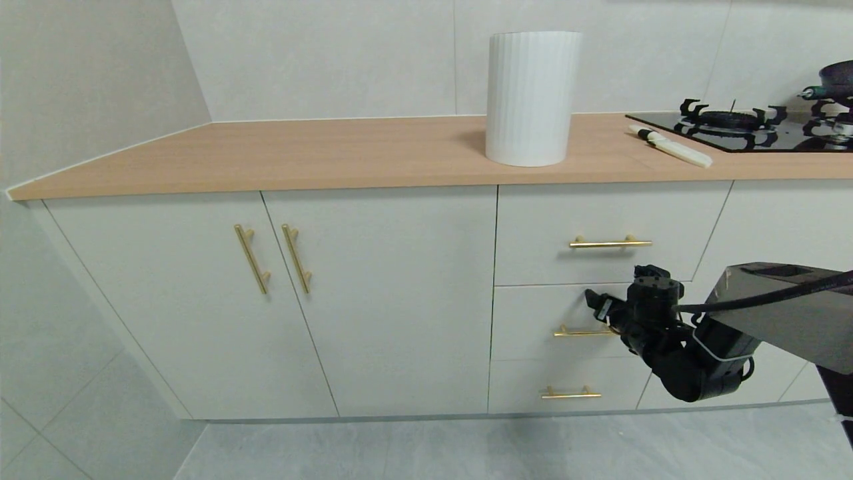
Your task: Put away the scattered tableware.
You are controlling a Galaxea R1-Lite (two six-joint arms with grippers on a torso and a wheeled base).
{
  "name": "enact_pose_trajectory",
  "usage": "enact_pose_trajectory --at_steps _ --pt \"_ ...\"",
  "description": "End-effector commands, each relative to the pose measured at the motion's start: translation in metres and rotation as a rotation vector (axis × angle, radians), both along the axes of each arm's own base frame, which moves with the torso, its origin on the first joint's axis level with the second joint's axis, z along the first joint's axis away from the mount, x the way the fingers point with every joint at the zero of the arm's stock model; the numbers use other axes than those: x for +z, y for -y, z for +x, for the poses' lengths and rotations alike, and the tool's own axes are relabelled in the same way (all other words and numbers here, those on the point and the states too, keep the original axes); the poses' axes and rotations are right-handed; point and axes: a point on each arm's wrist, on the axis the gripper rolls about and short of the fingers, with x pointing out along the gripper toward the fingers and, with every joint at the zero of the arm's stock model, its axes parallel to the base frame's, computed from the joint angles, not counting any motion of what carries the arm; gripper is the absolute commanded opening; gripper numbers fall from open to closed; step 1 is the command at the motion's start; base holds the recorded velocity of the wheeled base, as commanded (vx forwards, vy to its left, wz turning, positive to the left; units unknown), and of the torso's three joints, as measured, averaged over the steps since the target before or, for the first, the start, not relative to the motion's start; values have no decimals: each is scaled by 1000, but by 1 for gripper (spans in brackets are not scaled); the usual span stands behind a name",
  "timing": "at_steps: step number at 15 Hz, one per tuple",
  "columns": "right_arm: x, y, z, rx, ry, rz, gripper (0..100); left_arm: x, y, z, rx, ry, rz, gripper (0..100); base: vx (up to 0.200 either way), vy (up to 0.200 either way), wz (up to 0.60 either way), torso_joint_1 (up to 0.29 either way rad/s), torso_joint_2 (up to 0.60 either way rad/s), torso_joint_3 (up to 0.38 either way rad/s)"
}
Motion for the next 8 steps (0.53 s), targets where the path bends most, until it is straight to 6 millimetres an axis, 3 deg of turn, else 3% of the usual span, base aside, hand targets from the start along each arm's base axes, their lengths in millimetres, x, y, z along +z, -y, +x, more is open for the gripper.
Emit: enact_pose_trajectory --at_steps 1,8 --pt "-2 4 3 -15 7 1 100 0 0 0 0 0 0 100 0 0 0 0 0 0" --pt "12 6 0 -19 28 11 100 0 0 0 0 0 0 100 0 0 0 0 0 0"
